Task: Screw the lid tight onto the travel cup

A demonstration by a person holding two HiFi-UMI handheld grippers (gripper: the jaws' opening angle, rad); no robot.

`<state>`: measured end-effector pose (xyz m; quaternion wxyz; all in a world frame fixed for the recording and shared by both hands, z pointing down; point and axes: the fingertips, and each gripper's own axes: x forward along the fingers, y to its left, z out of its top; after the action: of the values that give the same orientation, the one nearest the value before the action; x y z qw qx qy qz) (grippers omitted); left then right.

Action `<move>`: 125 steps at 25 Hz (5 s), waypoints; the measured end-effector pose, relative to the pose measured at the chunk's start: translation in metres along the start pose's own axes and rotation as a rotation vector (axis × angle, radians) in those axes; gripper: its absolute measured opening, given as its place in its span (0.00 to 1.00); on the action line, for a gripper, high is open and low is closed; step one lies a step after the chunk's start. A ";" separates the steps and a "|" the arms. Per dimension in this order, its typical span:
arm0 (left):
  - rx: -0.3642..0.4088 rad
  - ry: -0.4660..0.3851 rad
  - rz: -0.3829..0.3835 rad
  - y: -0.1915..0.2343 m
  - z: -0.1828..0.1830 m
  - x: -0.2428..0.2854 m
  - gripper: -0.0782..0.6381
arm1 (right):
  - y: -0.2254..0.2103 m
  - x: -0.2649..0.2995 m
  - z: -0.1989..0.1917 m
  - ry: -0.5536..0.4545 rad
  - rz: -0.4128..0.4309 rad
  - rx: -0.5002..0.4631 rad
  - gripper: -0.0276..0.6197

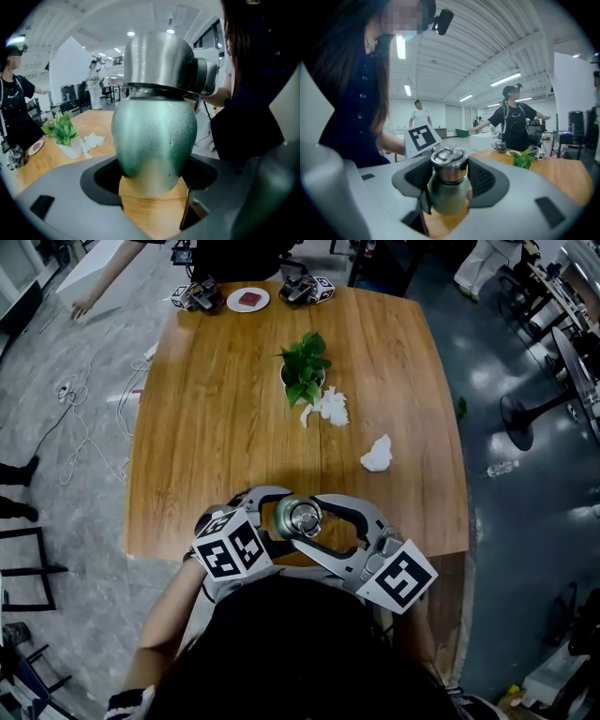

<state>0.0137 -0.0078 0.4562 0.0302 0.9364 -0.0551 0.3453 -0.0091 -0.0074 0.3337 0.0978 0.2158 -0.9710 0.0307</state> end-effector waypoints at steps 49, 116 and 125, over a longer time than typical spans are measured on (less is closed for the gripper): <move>-0.150 -0.013 0.256 0.029 0.007 0.010 0.65 | -0.032 0.000 -0.005 -0.016 -0.270 0.186 0.43; -0.061 -0.068 -0.110 -0.014 -0.002 0.015 0.65 | -0.004 0.002 -0.010 0.017 -0.034 0.064 0.43; -0.152 -0.053 0.073 0.008 -0.006 0.013 0.65 | -0.014 0.006 -0.009 -0.027 -0.210 0.192 0.43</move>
<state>0.0181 -0.0162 0.4694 0.0872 0.9376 -0.1159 0.3160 -0.0070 -0.0215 0.3435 0.0664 0.3250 -0.9369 0.1103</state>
